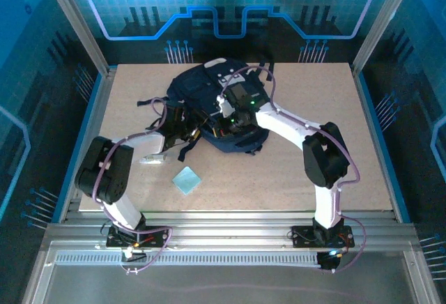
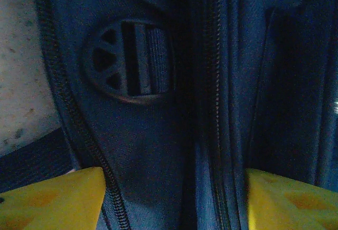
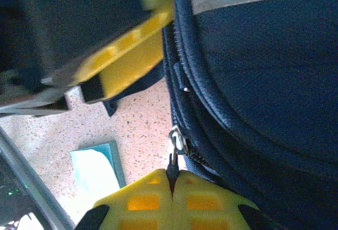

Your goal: Pack the student bag

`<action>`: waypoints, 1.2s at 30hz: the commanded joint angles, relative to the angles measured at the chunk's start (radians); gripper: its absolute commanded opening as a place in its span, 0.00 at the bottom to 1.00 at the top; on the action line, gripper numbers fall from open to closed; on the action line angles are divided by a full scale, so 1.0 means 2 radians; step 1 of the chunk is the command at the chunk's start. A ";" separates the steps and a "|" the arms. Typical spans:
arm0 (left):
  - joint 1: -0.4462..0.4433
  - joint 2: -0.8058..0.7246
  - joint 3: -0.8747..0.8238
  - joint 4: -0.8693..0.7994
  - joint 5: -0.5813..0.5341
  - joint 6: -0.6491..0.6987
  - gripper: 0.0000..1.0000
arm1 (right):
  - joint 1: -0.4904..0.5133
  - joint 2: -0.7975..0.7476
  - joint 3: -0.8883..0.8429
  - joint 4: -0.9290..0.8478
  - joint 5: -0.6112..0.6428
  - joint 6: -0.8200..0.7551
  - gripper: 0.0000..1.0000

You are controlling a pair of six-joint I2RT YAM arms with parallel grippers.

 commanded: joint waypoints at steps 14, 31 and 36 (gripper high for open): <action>-0.001 0.079 0.053 0.053 -0.030 0.041 0.00 | -0.007 -0.089 -0.084 -0.083 0.079 -0.093 0.00; -0.057 0.032 0.039 0.070 0.007 -0.002 0.00 | 0.029 -0.066 -0.059 -0.008 0.087 0.128 0.15; -0.080 0.027 0.037 0.096 -0.002 -0.024 0.00 | 0.032 -0.072 -0.096 0.026 0.131 0.208 0.30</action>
